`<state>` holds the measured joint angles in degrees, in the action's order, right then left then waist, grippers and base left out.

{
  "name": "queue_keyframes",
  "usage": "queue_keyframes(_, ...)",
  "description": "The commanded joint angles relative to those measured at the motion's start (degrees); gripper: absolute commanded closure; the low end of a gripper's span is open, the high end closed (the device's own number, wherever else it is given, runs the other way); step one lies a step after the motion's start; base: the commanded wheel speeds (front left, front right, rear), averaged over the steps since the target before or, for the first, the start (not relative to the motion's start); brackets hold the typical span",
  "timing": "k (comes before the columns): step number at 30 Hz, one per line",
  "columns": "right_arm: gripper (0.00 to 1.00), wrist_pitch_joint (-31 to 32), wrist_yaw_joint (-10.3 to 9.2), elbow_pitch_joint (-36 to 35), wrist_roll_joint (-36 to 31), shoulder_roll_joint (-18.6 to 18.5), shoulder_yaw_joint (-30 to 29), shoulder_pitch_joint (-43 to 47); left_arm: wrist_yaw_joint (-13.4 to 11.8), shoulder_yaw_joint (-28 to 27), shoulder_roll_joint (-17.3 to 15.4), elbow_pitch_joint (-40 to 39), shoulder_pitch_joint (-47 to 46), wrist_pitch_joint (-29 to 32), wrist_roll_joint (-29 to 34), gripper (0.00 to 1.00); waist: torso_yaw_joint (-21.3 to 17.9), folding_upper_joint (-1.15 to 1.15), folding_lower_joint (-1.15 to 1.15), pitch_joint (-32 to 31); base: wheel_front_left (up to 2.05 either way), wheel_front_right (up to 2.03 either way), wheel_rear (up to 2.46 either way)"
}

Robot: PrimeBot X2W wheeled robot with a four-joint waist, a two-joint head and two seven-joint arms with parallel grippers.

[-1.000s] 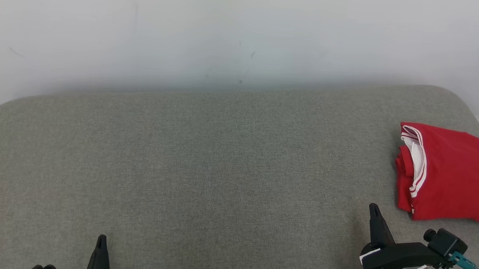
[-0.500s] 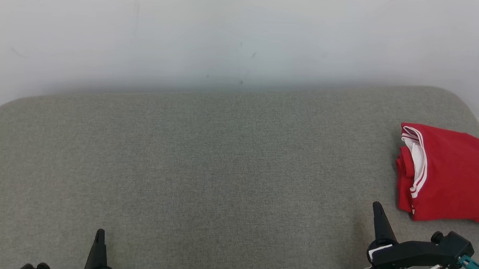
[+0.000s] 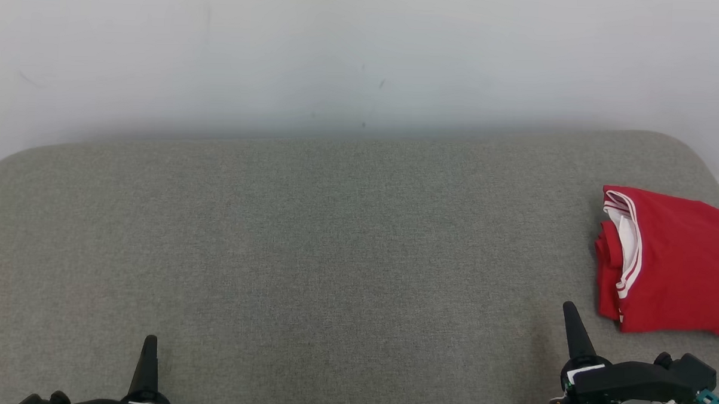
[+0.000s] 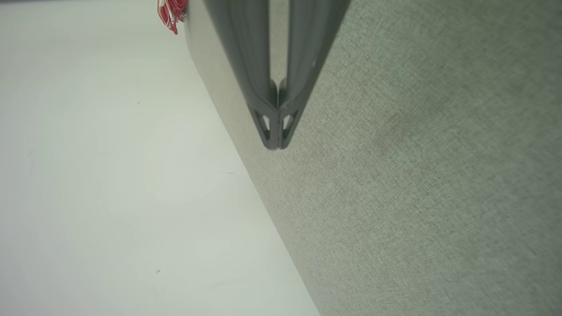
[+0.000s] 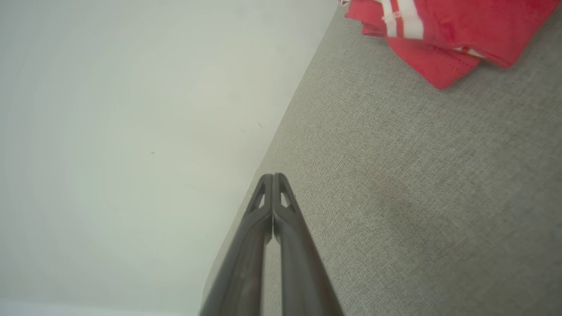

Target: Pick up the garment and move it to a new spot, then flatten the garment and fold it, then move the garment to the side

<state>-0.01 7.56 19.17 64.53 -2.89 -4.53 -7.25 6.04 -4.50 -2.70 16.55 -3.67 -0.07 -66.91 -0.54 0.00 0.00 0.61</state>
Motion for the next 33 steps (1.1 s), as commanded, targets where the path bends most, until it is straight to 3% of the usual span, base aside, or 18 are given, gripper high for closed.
queue_keyframes(1,1.00,0.30,-0.08,-0.88,1.41,-0.01,-0.16,-0.20,0.21,-0.35,-0.22,-0.67,-1.20,0.41,-1.24,1.00,0.01,0.00,0.00,-0.01,0.00,0.00,0.00)
queue_keyframes(33,1.00,4.38,-0.11,-3.59,18.13,0.02,-1.39,0.66,1.09,-1.49,-0.26,-1.89,-2.47,4.42,-16.73,1.00,0.32,0.00,0.00,-0.29,0.00,0.00,0.00)
